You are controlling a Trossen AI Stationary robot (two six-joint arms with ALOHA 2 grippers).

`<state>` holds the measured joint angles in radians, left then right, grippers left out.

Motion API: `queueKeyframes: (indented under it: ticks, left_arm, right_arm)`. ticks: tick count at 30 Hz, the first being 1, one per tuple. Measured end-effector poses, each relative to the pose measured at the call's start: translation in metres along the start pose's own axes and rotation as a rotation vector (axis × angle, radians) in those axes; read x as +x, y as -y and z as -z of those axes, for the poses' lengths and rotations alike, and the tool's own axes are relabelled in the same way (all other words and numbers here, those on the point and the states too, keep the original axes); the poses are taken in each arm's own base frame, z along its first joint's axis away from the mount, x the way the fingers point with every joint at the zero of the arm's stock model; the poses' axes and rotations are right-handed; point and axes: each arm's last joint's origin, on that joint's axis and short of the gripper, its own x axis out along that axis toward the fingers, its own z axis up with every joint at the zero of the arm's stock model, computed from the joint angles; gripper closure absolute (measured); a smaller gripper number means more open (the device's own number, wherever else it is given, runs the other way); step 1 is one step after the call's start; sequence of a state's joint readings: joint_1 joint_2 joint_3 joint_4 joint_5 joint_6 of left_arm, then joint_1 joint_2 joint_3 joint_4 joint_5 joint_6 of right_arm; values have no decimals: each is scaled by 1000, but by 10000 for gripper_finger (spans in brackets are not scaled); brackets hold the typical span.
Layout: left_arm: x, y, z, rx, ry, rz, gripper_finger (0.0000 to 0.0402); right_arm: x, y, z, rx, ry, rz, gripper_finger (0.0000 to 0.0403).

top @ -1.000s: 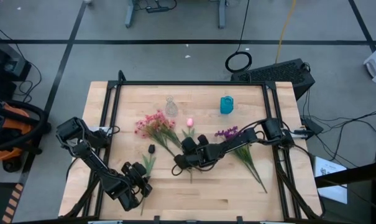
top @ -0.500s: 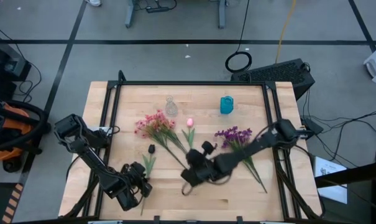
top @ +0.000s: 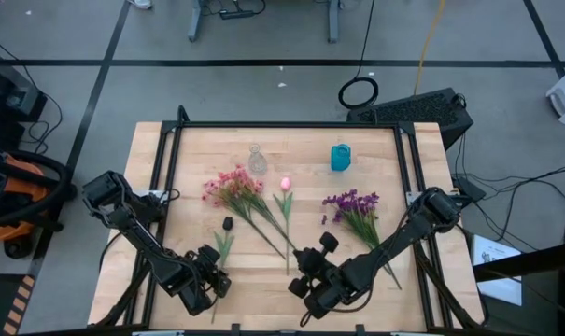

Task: Sort flowers into vase by color
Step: Put the black flower into the blue vase

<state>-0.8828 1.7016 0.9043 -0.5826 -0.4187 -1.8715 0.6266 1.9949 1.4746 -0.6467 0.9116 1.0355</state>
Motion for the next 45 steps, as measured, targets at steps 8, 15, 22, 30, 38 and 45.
queueKeyframes:
  ticks: [8,15,22,30,38,45]
  left_arm:
    - [13,5,-6,56,2,-5,184]
    - [23,2,-4,78,-7,-56,264]
    - [13,-1,-10,100,-31,-69,377]
    - [-9,-3,-14,101,-51,-29,391]
    - [-49,-3,-7,112,-89,146,391]
    - [-67,-1,-9,167,69,282,391]
  right_arm:
    - [3,2,-2,4,5,12,399]
    - [4,2,-3,1,6,15,399]
    - [4,2,-2,-2,6,14,399]
    - [-8,-5,5,-7,4,-28,399]
    - [-36,-16,23,-40,11,-109,399]
    - [-62,-23,41,-118,-14,-187,399]
